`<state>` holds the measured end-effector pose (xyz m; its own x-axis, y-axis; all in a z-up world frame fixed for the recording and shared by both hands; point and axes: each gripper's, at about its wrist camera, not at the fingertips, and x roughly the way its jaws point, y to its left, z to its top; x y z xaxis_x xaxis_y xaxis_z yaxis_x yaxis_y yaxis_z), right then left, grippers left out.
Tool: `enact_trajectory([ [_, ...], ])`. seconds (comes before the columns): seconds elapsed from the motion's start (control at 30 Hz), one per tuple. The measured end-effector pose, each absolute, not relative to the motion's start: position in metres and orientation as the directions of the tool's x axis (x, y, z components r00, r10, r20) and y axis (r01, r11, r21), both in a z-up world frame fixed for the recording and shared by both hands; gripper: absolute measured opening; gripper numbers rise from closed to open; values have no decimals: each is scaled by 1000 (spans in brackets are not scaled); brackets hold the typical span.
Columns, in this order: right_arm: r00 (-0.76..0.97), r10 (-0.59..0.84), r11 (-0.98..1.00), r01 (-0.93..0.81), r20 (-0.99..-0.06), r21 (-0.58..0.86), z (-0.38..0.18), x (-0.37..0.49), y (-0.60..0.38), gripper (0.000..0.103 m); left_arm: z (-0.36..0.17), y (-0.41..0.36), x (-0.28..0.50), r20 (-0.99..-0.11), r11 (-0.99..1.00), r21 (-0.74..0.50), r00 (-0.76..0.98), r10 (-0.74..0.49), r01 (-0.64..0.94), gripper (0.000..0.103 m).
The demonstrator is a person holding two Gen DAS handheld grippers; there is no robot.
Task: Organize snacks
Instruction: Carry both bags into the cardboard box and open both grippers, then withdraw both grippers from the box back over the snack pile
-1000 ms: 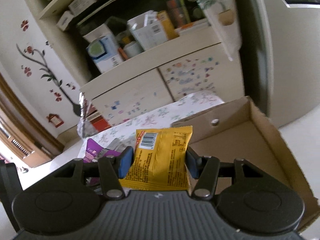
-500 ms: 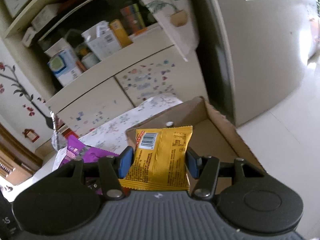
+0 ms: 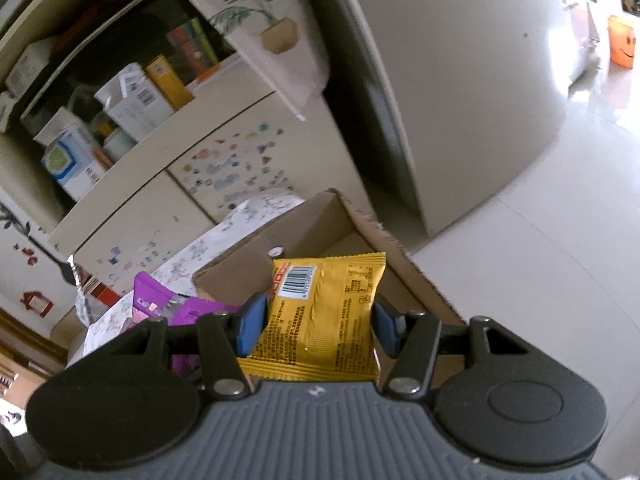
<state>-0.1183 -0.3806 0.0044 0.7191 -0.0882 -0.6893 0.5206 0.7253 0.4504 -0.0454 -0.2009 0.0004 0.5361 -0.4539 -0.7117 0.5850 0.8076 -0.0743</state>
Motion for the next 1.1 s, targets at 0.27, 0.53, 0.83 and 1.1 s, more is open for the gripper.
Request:
enact_trajectory([
  [0.27, 710, -114, 707, 550, -695, 445, 5, -119, -381, 75, 7, -216, -63, -670, 785, 43, 601, -437, 619, 103],
  [0.53, 714, -103, 716, 537, -692, 447, 5, -116, -377, 75, 12, -210, -62, -675, 802, 60, 616, -405, 594, 103],
  [0.83, 721, -82, 750, 499, -688, 434, 6, -106, -361, 75, 18, -194, -63, -671, 815, 83, 637, -380, 574, 103],
  [1.1, 729, -62, 797, 448, -682, 406, 7, -94, -337, 75, 23, -170, -56, -669, 842, 91, 659, -344, 532, 103],
])
